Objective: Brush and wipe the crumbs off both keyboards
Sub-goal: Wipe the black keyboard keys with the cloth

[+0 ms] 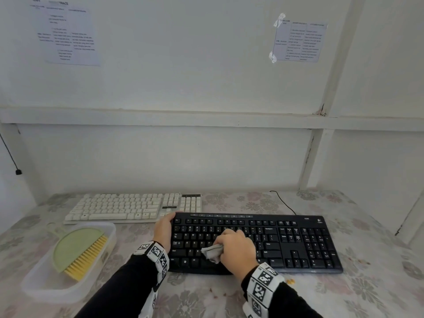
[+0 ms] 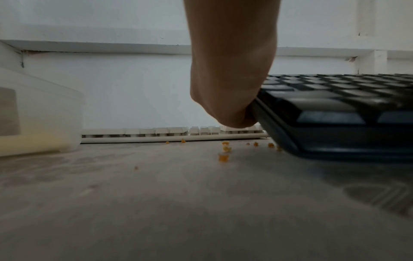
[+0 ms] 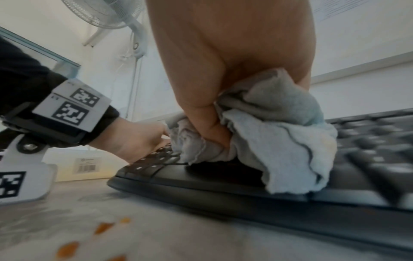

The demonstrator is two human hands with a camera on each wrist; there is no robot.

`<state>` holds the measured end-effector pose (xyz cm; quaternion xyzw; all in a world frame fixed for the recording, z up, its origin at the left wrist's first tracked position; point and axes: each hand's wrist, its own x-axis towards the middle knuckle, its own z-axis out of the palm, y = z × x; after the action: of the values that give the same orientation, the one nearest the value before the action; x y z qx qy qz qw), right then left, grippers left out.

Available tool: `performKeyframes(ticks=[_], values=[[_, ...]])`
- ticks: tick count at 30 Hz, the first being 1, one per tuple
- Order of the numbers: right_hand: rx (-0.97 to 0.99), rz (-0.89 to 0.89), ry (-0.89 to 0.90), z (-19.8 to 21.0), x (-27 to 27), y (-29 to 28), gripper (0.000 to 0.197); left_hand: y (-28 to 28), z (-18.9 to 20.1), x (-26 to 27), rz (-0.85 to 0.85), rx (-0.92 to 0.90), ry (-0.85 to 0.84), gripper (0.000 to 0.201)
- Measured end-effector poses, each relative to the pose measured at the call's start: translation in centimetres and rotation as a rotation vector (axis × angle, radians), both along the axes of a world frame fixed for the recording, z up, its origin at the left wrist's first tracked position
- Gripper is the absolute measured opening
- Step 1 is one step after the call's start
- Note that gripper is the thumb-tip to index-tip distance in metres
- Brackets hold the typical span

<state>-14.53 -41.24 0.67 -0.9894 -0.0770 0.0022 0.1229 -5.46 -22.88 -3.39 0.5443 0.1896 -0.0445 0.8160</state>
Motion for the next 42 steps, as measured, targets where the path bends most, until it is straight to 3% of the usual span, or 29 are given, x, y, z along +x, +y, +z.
performKeyframes(ticks=[18,21,26,30,35,42], values=[[0.013,-0.623,0.037,0.8,-0.7,-13.9,0.024,-0.1,-0.6,0.5,-0.022,-0.006,0.001,0.030],[0.065,-0.522,-0.044,1.3,-0.4,-12.9,0.019,-0.1,-0.4,0.4,-0.026,-0.006,0.007,0.031],[0.228,-0.014,-0.064,2.1,0.0,-5.2,0.026,-0.2,-0.3,0.4,-0.012,-0.004,0.012,0.029],[0.177,0.232,0.023,1.4,-0.6,1.7,0.025,-0.2,-0.4,0.4,-0.006,-0.008,-0.006,0.025],[-0.001,0.329,0.121,0.8,-0.8,6.2,0.023,-0.3,-0.3,0.4,-0.021,0.007,-0.018,0.028],[-0.052,0.214,0.172,0.0,-0.5,4.5,0.030,-0.1,-0.3,0.4,-0.031,0.001,-0.003,0.028]])
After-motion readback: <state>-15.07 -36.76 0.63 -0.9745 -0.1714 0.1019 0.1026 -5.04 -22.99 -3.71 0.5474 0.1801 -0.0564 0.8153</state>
